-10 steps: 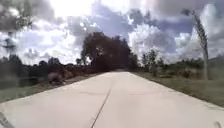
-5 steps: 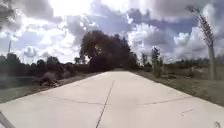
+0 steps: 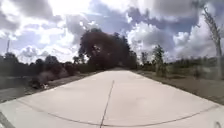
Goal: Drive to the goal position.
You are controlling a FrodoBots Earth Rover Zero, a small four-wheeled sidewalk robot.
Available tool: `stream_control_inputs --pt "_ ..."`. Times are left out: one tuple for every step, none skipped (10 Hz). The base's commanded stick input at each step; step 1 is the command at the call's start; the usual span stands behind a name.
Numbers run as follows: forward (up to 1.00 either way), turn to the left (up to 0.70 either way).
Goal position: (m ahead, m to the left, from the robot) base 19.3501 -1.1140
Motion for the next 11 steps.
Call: stream_control_inputs --pt "1.0 0.0" --pt "1.0 0.0" --pt "1.0 0.0" --pt "1.0 0.0" --pt "1.0 0.0" --pt "1.0 0.0" --pt "1.0 0.0" --pt "1.0 0.0" --pt "1.0 0.0" --pt "1.0 0.0" --pt "1.0 0.0"
